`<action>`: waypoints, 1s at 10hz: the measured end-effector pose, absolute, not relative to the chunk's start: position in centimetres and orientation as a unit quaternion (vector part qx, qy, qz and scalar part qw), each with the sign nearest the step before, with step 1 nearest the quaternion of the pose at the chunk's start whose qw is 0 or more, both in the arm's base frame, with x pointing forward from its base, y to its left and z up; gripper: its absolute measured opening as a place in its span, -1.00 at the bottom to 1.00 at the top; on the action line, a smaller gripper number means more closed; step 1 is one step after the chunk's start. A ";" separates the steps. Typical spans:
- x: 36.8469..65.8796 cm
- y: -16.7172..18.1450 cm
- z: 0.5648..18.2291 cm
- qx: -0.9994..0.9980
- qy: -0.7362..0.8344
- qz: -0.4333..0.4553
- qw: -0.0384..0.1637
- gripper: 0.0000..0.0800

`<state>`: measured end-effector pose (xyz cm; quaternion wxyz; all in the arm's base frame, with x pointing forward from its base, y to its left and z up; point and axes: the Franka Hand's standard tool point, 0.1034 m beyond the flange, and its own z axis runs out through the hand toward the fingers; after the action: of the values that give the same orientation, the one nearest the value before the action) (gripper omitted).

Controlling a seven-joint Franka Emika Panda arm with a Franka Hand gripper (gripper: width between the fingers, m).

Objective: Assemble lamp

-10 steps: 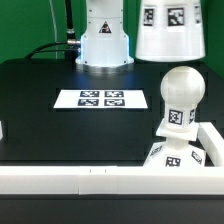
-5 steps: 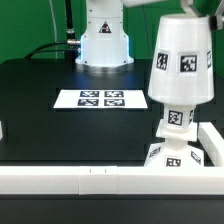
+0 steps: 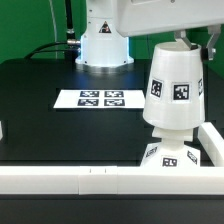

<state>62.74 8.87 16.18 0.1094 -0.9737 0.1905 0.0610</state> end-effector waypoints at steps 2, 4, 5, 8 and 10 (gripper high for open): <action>62.8 8.5 16.4 -0.974 0.191 0.060 0.110 -0.68; 62.7 7.9 17.4 -0.973 0.194 0.057 0.112 -0.34; 62.4 7.7 18.2 -0.973 0.194 0.062 0.112 0.16; 61.7 8.3 21.7 -0.966 0.214 0.096 0.106 0.70; 61.8 8.9 21.7 -0.966 0.216 0.095 0.104 0.73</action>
Offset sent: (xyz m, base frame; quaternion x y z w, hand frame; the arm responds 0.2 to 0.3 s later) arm -0.0196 -0.0147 0.0184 -0.0087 -0.0200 -0.0062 0.9997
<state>61.78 8.90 21.74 0.1037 -0.9663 0.2159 0.0947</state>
